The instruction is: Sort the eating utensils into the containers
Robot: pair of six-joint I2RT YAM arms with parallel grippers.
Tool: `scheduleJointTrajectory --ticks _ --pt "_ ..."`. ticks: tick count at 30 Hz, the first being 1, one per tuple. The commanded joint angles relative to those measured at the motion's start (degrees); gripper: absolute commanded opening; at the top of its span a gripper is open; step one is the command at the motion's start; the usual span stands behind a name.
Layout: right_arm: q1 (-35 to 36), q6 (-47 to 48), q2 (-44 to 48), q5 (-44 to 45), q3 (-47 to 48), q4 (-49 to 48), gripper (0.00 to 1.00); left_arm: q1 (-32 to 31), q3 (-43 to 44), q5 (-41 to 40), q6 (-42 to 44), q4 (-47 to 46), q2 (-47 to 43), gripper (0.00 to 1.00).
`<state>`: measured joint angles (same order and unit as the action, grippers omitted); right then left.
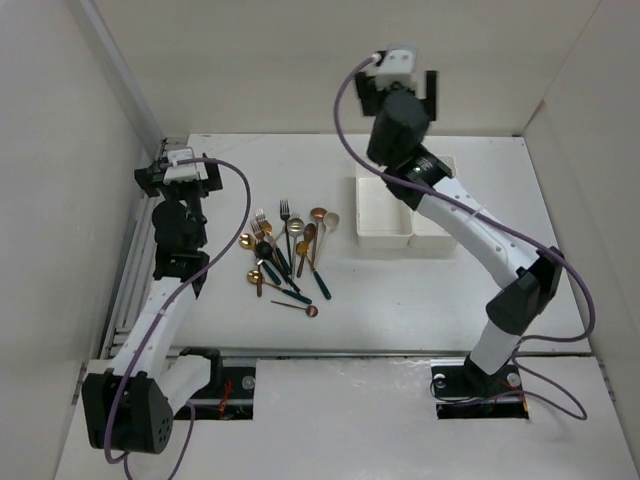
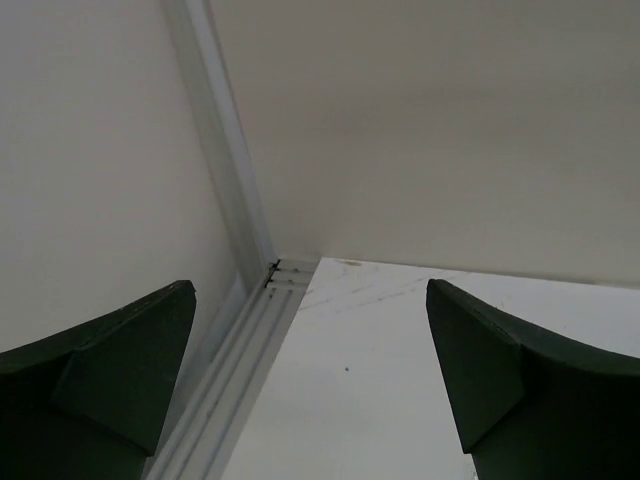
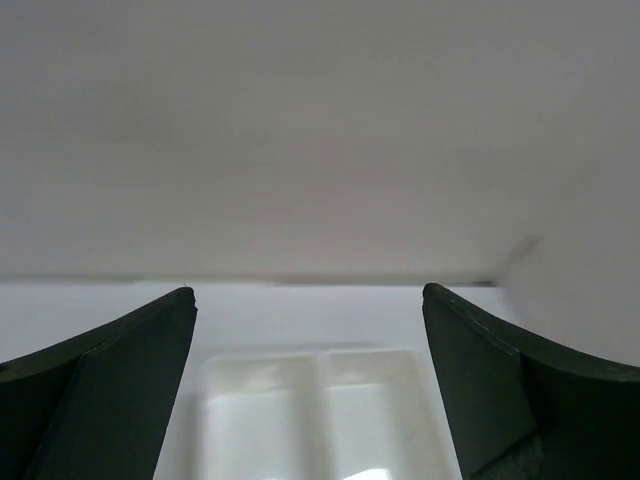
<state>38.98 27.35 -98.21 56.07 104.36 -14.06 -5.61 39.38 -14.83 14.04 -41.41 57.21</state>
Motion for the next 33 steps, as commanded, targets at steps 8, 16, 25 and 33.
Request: scheduleJointTrajectory --ticks 8,16,25,33 --pt "2.2 -61.8 -7.9 -63.2 -2.9 45.0 0.90 -3.8 6.0 -7.1 -14.6 37.5 -7.6 1.00" --pt "3.5 -71.9 -19.9 -49.9 -3.7 51.0 0.24 -1.6 4.1 -3.2 -20.7 41.0 -8.9 1.00" --pt "4.1 -76.3 -26.7 -43.8 1.6 60.5 0.38 -1.1 3.1 -0.6 -22.9 42.2 -9.9 0.99" --pt "3.5 -77.1 -29.8 -45.2 1.9 60.8 0.44 0.7 2.5 1.2 -23.4 41.7 -9.3 0.99"
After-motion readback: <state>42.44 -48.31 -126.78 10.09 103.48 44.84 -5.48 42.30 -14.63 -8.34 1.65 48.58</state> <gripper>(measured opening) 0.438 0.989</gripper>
